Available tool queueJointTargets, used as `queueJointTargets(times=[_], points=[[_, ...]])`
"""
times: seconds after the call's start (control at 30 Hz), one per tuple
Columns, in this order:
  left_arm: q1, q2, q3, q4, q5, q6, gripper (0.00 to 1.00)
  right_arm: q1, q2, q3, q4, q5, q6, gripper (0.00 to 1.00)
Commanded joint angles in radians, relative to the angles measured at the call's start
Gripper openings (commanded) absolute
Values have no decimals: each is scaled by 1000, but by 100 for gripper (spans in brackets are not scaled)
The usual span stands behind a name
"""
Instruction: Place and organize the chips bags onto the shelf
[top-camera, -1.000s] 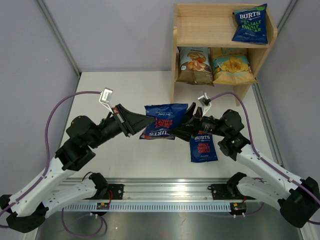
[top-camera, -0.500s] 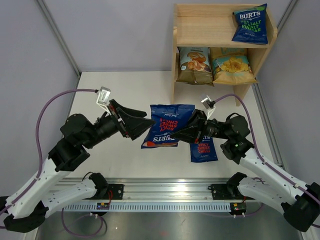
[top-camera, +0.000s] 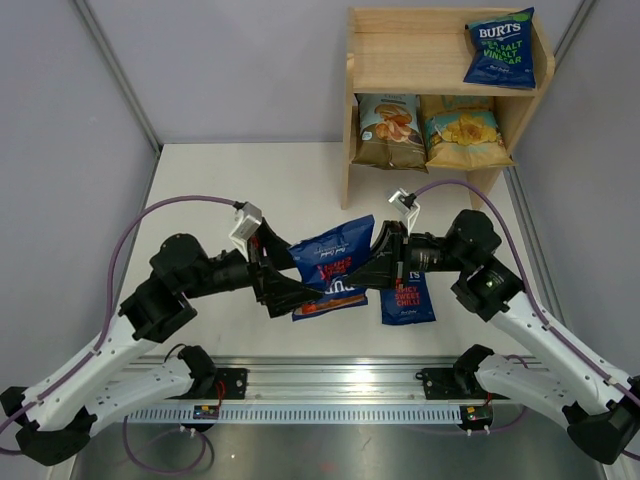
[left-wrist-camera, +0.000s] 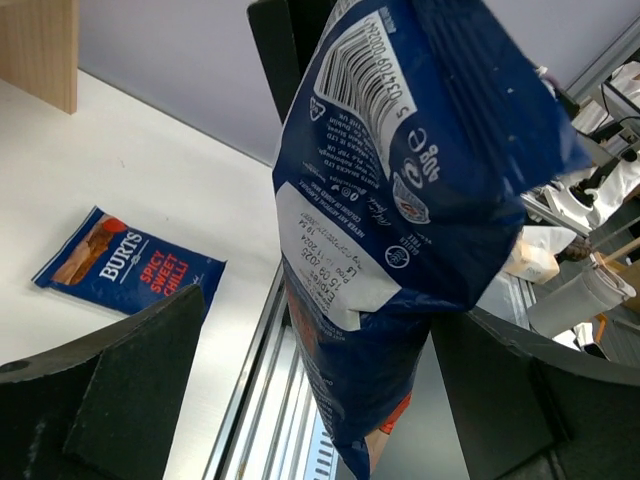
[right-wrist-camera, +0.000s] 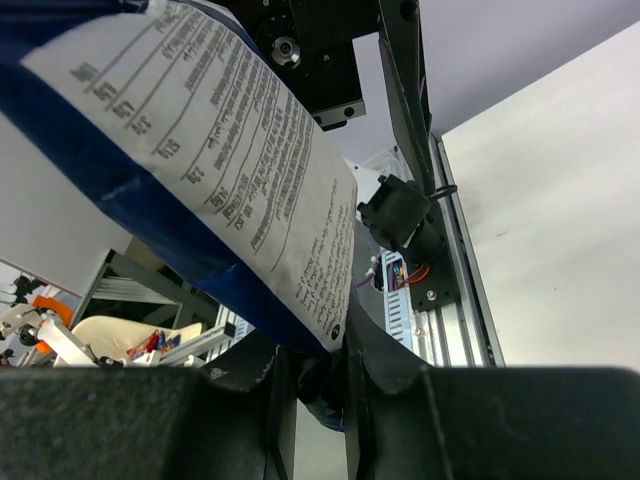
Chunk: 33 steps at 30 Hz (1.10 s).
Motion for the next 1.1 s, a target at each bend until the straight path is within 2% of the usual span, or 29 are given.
queueJointTargets(times=[0.0, 0.13, 0.2, 0.4, 0.43, 0.47, 0.53, 0.57, 0.6, 0.7, 0.77, 0.87, 0.97, 1.0, 1.07], points=[[-3, -13, 5, 19, 43, 35, 99, 9, -9, 75, -146, -14, -90, 17], [-3, -38, -12, 54, 22, 28, 99, 9, 11, 80, -169, -21, -91, 16], [-2, -20, -10, 53, 20, 20, 95, 9, 24, 87, -180, -17, -90, 16], [-2, 21, -32, 105, 19, -14, 93, 9, 42, 132, -264, 60, -110, 14], [-2, 21, -39, 120, 20, -15, 90, 9, 42, 133, -263, 57, -104, 14], [-2, 21, -48, 144, 16, -18, 81, 9, 45, 136, -263, 53, -101, 14], [-2, 24, -47, 146, 0, -22, 69, 9, 45, 138, -271, 39, -103, 15], [-2, 27, -39, 142, -22, -20, 53, 9, 42, 138, -271, 30, -106, 15], [-2, 30, -36, 136, -33, -17, 46, 9, 38, 136, -274, 22, -109, 16], [-2, 31, -24, 119, -56, -17, 36, 9, 15, 130, -292, 10, -129, 18], [-2, 27, -24, 123, -47, -20, 33, 9, 1, 127, -322, 11, -155, 18], [-2, 22, -38, 149, -26, -41, 19, 9, -28, 126, -343, 26, -179, 22], [-3, 22, -56, 209, -43, -84, 8, 9, -50, 107, -288, 45, -147, 29], [-2, 21, -68, 243, -50, -113, 4, 8, -54, 103, -274, 49, -124, 37], [-2, 14, -90, 293, -67, -149, 3, 9, -62, 89, -261, 89, -112, 41]])
